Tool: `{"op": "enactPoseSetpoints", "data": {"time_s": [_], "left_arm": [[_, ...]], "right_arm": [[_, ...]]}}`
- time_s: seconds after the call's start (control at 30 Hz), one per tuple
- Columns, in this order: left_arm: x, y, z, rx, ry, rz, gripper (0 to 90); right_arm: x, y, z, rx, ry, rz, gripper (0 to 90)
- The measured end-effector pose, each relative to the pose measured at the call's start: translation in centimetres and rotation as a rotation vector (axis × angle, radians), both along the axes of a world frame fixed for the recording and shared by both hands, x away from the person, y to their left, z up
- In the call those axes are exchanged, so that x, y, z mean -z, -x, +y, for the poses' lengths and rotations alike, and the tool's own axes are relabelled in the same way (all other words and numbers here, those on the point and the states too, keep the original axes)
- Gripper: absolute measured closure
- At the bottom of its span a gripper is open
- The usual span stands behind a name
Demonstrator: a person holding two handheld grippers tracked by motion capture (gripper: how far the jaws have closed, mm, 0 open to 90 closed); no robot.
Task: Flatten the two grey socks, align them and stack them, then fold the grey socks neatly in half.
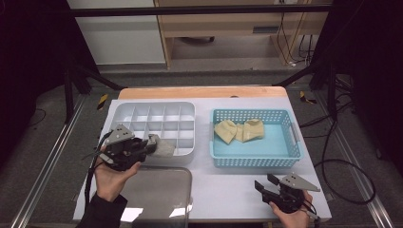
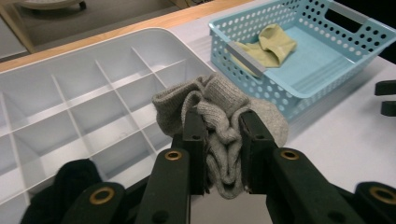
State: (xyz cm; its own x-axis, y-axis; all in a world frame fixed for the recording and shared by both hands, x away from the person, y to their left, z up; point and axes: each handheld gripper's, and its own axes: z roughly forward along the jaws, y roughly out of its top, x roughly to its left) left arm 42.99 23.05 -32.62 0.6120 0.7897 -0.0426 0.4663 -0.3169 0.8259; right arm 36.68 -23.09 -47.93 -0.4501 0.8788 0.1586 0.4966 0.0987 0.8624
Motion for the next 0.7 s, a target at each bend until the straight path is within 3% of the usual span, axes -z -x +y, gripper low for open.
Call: {"op": "enactPoseSetpoints", "data": {"time_s": [0.23, 0.7], "left_arm": [[-0.1, -0.9, 1.5, -0.046, -0.005, 0.009, 74.7], [-0.2, -3.5, 3.1, -0.125, -0.089, 0.030, 74.6]], "right_arm": [[0.1, 0.0, -0.1, -0.002, 0.001, 0.003, 40.2], [0.1, -0.1, -0.3, 0.002, 0.005, 0.004, 41.1]]}}
